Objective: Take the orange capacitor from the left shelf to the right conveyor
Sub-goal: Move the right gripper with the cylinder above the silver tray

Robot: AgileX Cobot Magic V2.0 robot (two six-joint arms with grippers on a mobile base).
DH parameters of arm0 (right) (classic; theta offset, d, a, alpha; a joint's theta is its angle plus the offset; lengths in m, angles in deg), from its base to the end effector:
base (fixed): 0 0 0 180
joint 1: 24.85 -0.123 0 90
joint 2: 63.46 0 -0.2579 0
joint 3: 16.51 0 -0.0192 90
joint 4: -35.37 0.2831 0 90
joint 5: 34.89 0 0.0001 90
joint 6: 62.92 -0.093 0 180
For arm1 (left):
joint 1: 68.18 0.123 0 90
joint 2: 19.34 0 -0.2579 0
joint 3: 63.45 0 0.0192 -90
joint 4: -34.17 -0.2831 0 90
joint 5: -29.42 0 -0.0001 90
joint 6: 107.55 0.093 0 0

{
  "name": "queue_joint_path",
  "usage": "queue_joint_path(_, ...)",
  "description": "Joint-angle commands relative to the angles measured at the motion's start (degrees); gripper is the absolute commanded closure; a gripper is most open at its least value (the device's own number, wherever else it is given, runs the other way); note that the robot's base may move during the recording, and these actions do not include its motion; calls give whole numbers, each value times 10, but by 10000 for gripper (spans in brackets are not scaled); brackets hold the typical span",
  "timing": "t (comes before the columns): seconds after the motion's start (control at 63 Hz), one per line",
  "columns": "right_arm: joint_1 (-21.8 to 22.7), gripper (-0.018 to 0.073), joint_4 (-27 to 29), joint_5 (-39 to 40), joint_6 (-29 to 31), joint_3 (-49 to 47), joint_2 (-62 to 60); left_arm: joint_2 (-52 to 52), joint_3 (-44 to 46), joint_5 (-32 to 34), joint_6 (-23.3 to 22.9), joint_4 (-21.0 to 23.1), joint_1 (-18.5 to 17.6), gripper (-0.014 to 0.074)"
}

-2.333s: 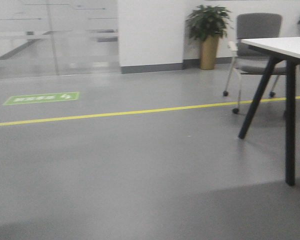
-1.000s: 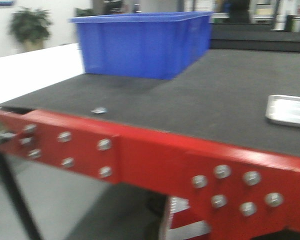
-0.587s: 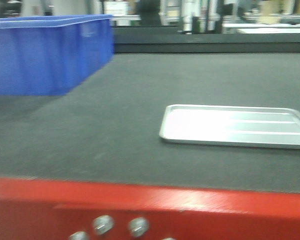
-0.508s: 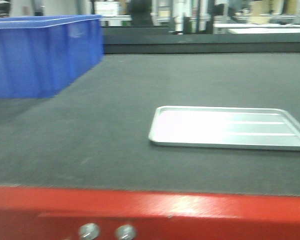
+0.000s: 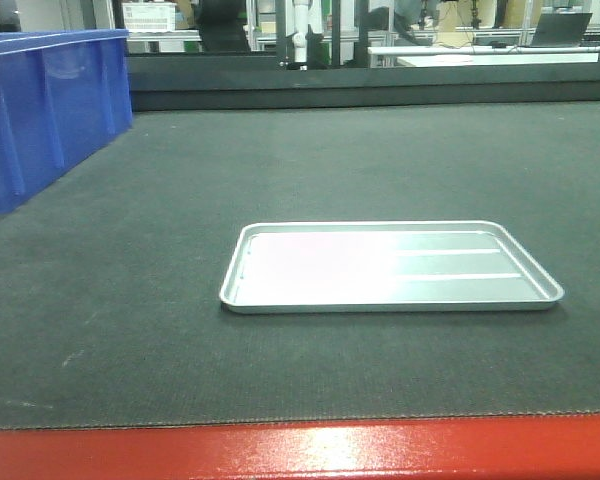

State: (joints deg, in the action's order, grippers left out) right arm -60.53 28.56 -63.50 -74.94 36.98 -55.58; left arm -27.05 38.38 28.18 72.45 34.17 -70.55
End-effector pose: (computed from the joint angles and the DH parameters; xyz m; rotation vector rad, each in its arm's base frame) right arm 0.0654 0.0404 0.3111 -0.3632 1.5499 0.5262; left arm 0.1182 -0.0049 0.2017 0.0314 1.5203 -0.0331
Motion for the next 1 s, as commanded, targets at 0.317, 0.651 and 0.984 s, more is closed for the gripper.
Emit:
queue_joint_path(0.317,1,502,-4,86,2,-15,4,5,3,47,0,3,-2,701)
queue_joint_path(0.651,1,502,-7,210,2,-21,144,5,3,47,0,3,-2,701)
queue_joint_path(0.984,2,502,-11,308,3,-132,497,5,3,47,0,3,-2,701)
